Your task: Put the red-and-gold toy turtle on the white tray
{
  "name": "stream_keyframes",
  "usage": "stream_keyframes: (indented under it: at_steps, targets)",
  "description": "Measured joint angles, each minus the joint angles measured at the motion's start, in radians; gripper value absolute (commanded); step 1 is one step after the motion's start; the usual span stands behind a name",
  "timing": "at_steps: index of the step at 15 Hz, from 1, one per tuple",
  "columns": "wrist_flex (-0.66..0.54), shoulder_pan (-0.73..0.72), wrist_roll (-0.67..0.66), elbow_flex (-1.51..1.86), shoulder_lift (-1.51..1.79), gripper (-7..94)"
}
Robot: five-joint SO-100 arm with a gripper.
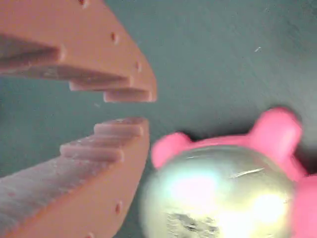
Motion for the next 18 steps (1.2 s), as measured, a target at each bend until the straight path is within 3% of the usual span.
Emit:
stream_keyframes:
  at_steps: [1,3,9,18]
  targets:
    - [0.015,-0.005,-0.031,-0.035,-0.009,7]
    - [0.026,0.0,-0.095,-0.12,-0.086,33]
    - [0.058,0.009,-0.172,-0.325,-0.313,68]
    - [0.067,0.026,-0.169,-0.331,-0.436,71]
